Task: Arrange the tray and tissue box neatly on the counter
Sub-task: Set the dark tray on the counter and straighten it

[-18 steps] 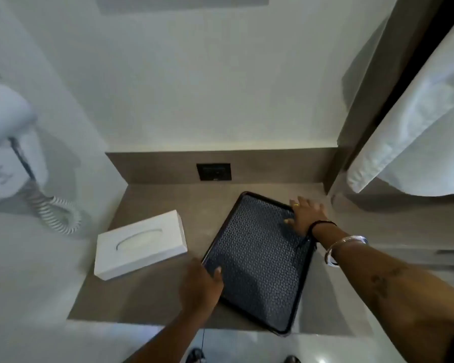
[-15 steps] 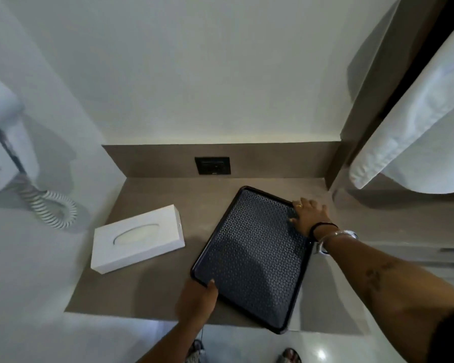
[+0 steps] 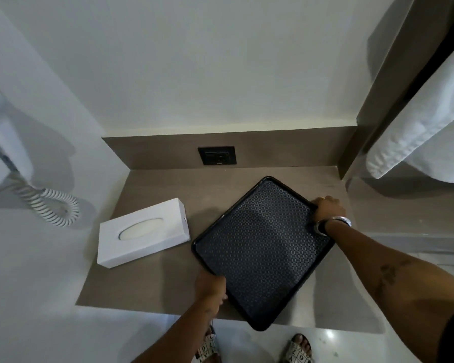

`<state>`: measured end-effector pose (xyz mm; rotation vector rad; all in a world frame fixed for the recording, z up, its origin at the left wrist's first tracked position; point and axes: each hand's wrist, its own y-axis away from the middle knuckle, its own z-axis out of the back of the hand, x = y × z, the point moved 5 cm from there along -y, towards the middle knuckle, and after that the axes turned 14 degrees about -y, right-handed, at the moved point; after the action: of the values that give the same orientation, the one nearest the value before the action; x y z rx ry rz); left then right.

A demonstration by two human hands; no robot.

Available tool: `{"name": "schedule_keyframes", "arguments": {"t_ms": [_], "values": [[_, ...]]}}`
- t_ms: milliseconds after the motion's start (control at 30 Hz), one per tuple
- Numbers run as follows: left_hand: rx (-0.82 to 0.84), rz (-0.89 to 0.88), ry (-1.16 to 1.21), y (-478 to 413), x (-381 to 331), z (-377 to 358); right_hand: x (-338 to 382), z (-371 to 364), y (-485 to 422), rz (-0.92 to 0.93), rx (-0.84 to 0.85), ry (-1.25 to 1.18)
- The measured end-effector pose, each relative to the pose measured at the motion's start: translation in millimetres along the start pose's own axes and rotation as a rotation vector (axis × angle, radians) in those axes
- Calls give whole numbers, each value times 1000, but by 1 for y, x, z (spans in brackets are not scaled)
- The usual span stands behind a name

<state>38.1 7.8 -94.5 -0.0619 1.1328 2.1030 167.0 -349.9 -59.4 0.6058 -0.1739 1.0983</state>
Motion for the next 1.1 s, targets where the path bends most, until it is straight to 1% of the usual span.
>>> {"name": "schedule_keyframes", "arguments": {"t_ms": [100, 167, 267, 367, 500, 633, 767, 867, 900, 1000, 1100], "values": [[-135, -184, -30, -14, -28, 28, -20, 0, 19, -102, -45, -242], [-148, -266, -33, -25, -45, 41, -34, -3, 38, -180, -109, -382], [-123, -388, -137, -42, -76, 53, -50, -15, 70, -308, -170, -528], [-168, -425, -284, -52, -96, 62, -53, -23, 98, -356, -213, -547], [-274, -469, -430, -56, -99, 66, -50, -35, 113, -342, -285, -553], [-288, -509, -516, -59, -102, 66, -53, -48, 114, -341, -316, -586], [-317, -528, -557, -52, -100, 62, -54, -56, 120, -309, -375, -563], [-387, -529, -570, -37, -91, 54, -49, -53, 131, -281, -390, -448], [-406, -543, -586, -31, -86, 50, -46, -51, 136, -242, -395, -411], [-416, -690, -698, -13, -67, 27, -27, -56, 160, -29, -381, -270], [-371, -959, -824, 10, -36, -1, -9, -88, 189, 160, -275, -135]]}}
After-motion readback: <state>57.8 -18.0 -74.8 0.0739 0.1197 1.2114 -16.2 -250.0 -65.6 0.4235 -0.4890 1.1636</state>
